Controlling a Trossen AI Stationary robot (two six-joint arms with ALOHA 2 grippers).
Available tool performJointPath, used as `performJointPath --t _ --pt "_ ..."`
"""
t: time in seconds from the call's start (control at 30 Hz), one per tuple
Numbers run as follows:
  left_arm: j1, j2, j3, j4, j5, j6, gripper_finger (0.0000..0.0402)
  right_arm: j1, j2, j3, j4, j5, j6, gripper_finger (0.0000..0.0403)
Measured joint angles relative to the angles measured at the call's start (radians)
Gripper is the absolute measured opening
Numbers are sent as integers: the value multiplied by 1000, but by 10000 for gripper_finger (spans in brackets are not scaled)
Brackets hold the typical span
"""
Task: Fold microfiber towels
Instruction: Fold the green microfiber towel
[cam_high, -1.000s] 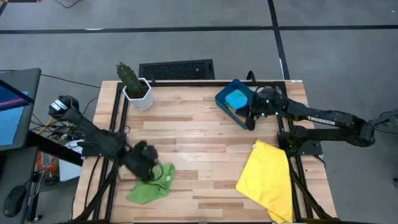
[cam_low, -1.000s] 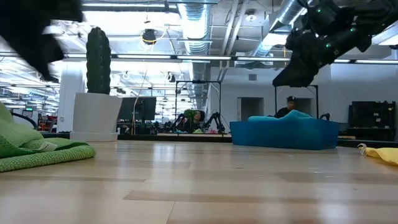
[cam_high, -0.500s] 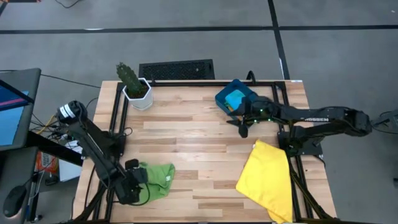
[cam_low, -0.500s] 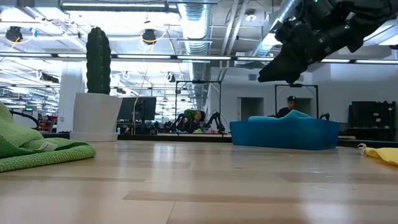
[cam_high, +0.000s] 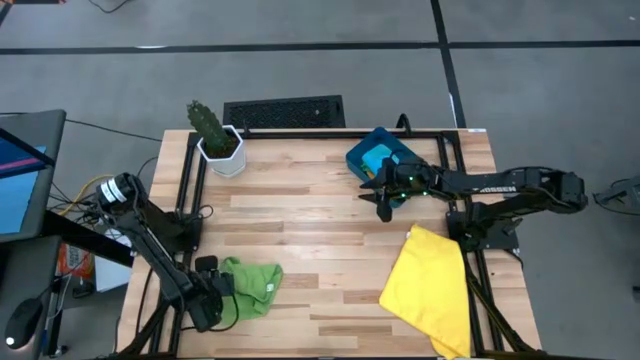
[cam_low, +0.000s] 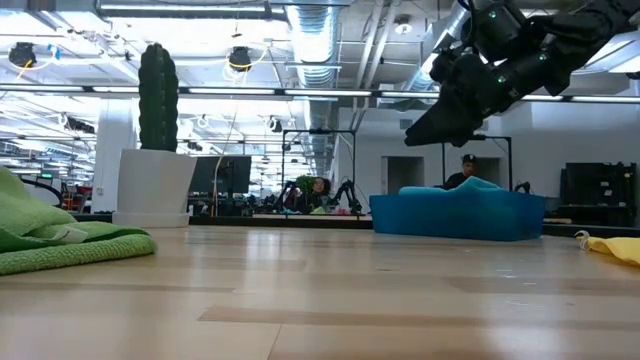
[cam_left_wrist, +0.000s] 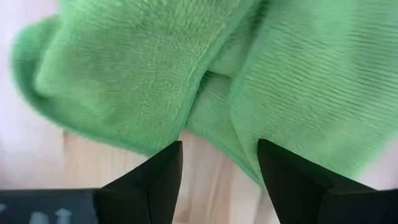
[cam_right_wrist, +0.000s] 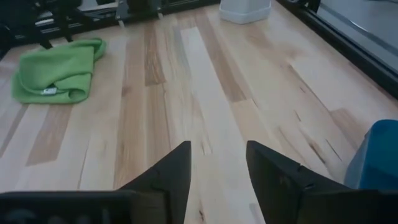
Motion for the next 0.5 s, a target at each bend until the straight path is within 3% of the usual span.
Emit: performJointPath --t 0.2,0.37,0.5 --pt "-11 -14 76 -174 -92 39 201 0 -1 0 2 -2 0 173" --pt "-27 -15 69 -182 -214 107 201 0 -1 0 -1 -4 0 173" --pt "-26 -15 40 -158 -216 148 201 0 -1 0 -6 -4 10 172"
